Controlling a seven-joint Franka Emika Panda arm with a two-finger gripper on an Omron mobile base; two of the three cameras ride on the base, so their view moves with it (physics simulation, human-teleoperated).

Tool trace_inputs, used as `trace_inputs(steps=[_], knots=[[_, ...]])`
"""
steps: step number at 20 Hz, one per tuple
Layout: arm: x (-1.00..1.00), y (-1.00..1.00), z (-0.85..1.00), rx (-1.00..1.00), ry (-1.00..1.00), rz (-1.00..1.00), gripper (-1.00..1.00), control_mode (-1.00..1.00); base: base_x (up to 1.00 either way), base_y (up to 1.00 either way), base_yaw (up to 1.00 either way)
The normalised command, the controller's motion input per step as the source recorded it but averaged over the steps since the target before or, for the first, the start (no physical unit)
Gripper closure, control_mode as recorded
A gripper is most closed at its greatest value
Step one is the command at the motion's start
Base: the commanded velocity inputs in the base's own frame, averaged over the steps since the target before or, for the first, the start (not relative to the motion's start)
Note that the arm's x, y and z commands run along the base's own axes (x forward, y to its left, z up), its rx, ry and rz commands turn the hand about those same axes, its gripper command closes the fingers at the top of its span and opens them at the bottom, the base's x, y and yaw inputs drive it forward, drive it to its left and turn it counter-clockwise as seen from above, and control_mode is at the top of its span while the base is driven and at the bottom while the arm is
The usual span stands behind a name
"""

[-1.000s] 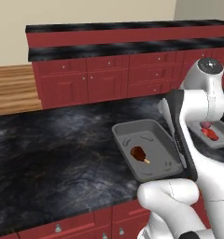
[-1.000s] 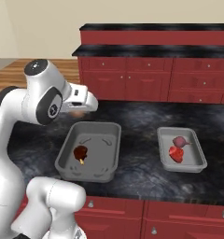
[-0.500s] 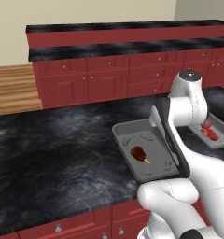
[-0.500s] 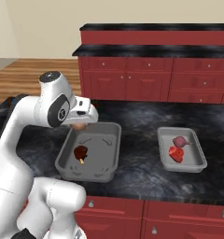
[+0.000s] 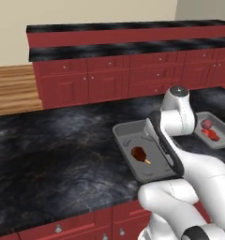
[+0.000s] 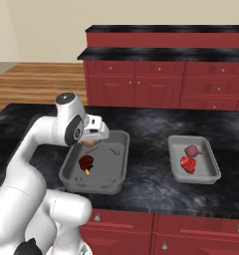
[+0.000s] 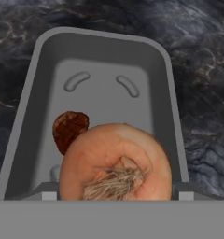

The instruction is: Place one onion and one steak in each tupperware on the nearby counter, to pack two identical lunches.

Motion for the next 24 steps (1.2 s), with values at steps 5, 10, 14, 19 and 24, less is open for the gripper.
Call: trace_inputs(steps=[5, 10, 14, 19, 24], knots=[[0.41, 0.0, -0.46, 0.0, 0.06, 0.03, 1.0, -1.0, 0.0, 0.0, 0.0], [0.28, 0.0, -0.39, 0.0, 0.06, 0.02, 1.0, -1.0, 0.0, 0.0, 0.0], [0.27, 0.0, -0.37, 0.0, 0.04, 0.02, 1.0, -1.0, 0.0, 0.0, 0.0], [0.34, -0.03, -0.39, 0.0, 0.02, 0.02, 1.0, -1.0, 0.0, 0.0, 0.0], [0.35, -0.11, -0.38, 0.0, 0.0, 0.04, 1.0, -1.0, 0.0, 0.0, 0.0]])
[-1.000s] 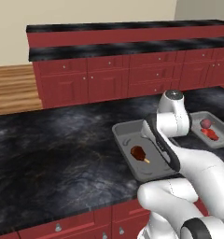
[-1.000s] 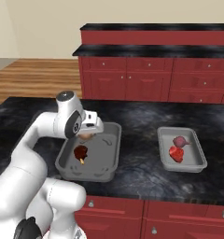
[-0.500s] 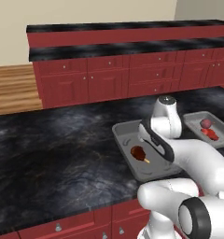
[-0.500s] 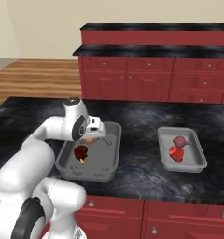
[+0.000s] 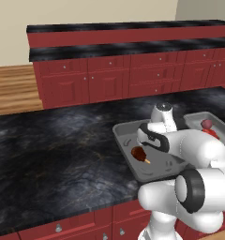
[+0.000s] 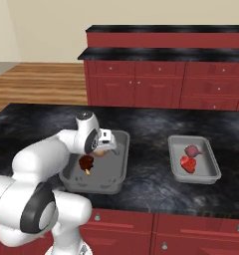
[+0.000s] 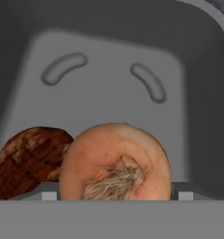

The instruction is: Place one onion and one steak in each tupperware on the nearby counter, to pack two identical lunches.

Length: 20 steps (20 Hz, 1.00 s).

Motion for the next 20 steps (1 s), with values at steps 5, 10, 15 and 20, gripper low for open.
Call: trace_inputs(steps=[5, 10, 15, 20], knots=[[0.39, -0.05, -0.37, 0.0, 0.02, 0.03, 1.0, -1.0, 0.0, 0.0, 0.0], [0.5, 0.0, -0.31, 0.0, 0.04, 0.01, 1.0, -1.0, 0.0, 0.0, 0.0], [0.45, 0.0, -0.32, 0.0, 0.04, 0.01, 1.0, -1.0, 0.0, 0.0, 0.0], [0.34, 0.0, -0.41, 0.0, 0.08, 0.01, -1.0, -1.0, 0.0, 0.0, 0.0]])
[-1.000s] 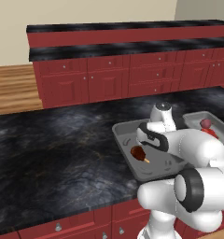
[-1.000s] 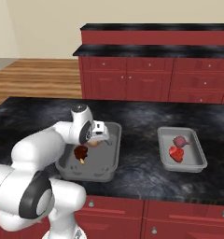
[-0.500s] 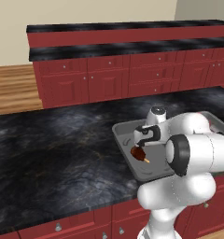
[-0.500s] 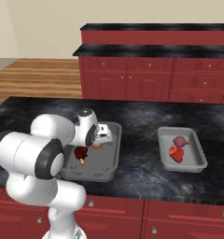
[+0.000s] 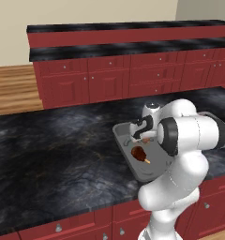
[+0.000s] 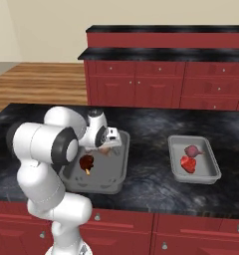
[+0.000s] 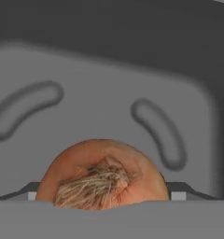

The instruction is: Place one onion and one steak in each tupperware on the nearby counter, to pack two identical lunches.

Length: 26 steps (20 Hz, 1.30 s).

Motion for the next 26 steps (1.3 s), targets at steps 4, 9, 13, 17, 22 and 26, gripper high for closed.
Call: trace_inputs(steps=[4, 9, 13, 17, 22, 26], knots=[[0.08, 0.0, -0.51, 0.0, 0.08, 0.0, -1.0, -1.0, 0.0, 0.0, 0.0], [-0.2, -0.13, -0.08, 0.0, 0.0, 0.0, -1.0, -1.0, 0.0, 0.0, 0.0], [-0.86, -0.29, 0.0, 0.0, -0.07, 0.0, -1.0, -1.0, 0.0, 0.0, 0.0], [-0.58, -0.03, 0.31, 0.0, -0.11, 0.0, -1.0, -1.0, 0.0, 0.0, 0.0], [0.09, 0.0, 0.79, 0.0, 0.0, 0.0, -1.0, -1.0, 0.0, 0.0, 0.0], [-0.11, 0.0, 0.79, 0.0, 0.0, 0.0, -1.0, -1.0, 0.0, 0.0, 0.0]])
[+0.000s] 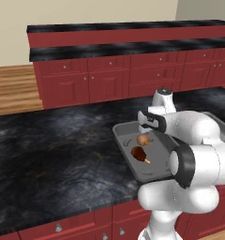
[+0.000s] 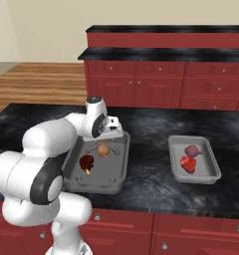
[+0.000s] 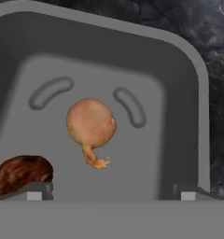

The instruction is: Place one onion and one steak in each tupperware on the nearby counter, to pack two identical lunches.

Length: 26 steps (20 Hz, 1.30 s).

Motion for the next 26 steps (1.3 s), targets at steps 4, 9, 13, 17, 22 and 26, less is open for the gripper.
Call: trace_inputs(steps=[4, 9, 13, 17, 22, 26], knots=[[-0.88, -0.2, 0.44, 0.0, -0.05, 0.0, -1.0, -1.0, 0.0, 0.0, 0.0], [-1.0, -0.36, 0.49, 0.0, -0.31, 0.0, -1.0, -1.0, 0.0, 0.0, 0.0], [-1.0, -0.38, 0.57, 0.0, -0.43, 0.0, -1.0, -1.0, 0.0, 0.0, 0.0], [-1.0, -0.61, 0.59, 0.01, -0.33, 0.0, -1.0, -1.0, 0.0, 0.0, 0.0], [-1.0, -0.65, 0.6, 0.03, -0.26, 0.0, -1.0, -1.0, 0.0, 0.0, 0.0], [-0.94, -0.51, 0.87, 0.04, -0.17, 0.01, -1.0, -1.0, 0.0, 0.0, 0.0]])
